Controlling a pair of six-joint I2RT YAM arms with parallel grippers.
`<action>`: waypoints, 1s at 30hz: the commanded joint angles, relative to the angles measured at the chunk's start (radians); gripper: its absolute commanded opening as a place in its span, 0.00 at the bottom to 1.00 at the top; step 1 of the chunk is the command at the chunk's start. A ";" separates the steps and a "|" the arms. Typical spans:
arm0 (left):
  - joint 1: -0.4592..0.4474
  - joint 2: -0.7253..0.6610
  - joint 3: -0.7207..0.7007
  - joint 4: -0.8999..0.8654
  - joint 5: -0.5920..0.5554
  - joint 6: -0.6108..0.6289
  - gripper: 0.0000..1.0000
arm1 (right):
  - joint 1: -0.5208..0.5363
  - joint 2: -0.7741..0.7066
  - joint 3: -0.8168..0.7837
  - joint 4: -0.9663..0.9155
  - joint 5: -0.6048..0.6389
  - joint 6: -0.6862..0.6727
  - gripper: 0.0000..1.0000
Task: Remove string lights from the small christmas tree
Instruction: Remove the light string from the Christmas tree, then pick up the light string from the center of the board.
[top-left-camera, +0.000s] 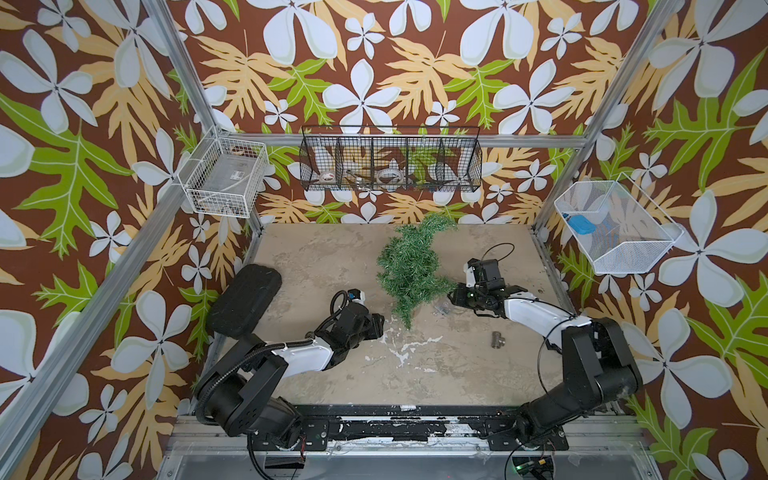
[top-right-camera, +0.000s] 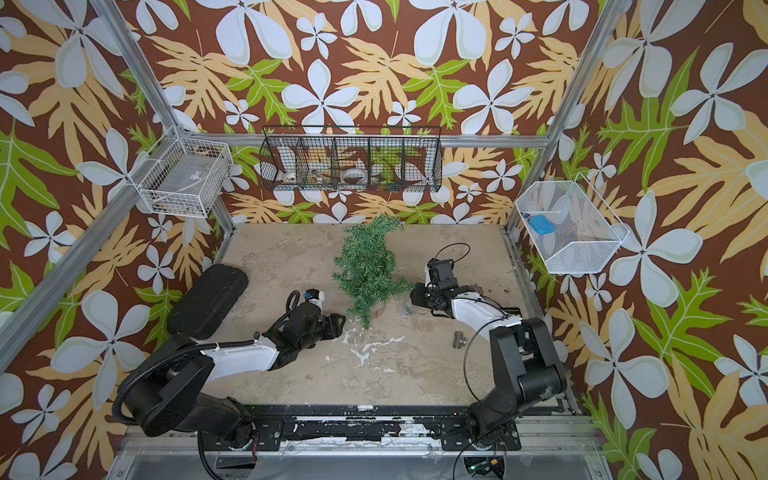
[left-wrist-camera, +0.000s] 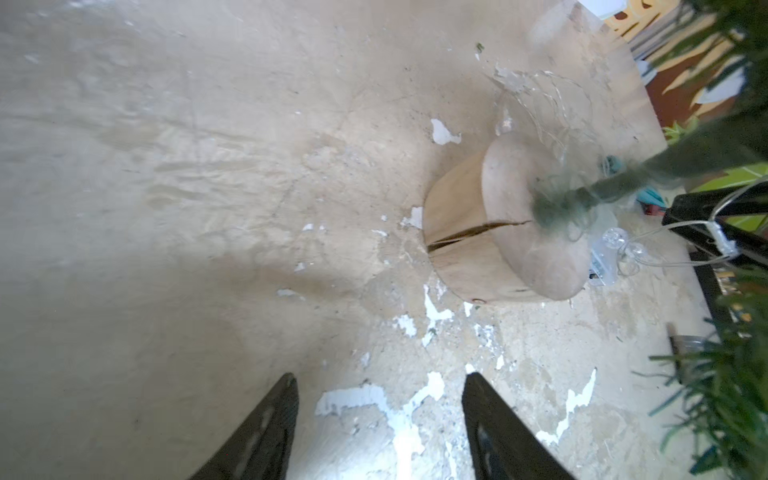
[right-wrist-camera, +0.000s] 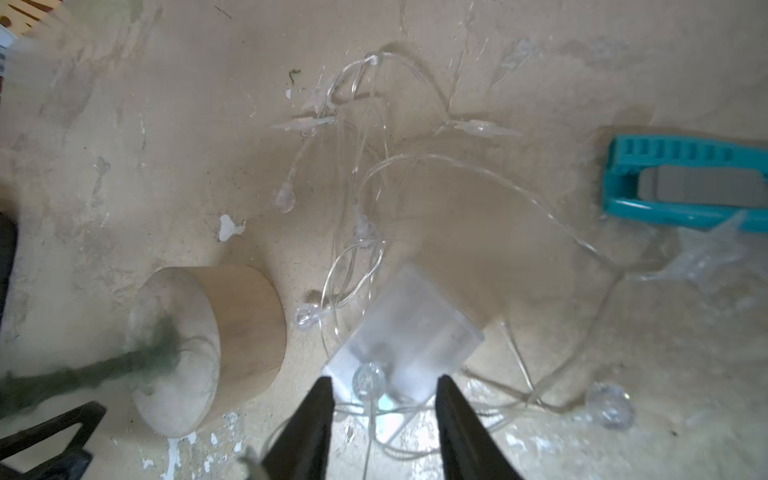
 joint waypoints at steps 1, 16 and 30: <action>0.004 -0.047 0.027 -0.186 -0.184 -0.035 0.69 | 0.005 0.047 0.034 -0.017 -0.019 -0.003 0.61; 0.003 -0.346 -0.161 -0.233 -0.376 0.002 0.62 | 0.035 0.258 0.264 -0.081 0.125 -0.100 0.86; 0.003 -0.368 -0.186 -0.190 -0.305 0.056 0.60 | 0.060 0.425 0.404 -0.081 0.171 -0.087 0.85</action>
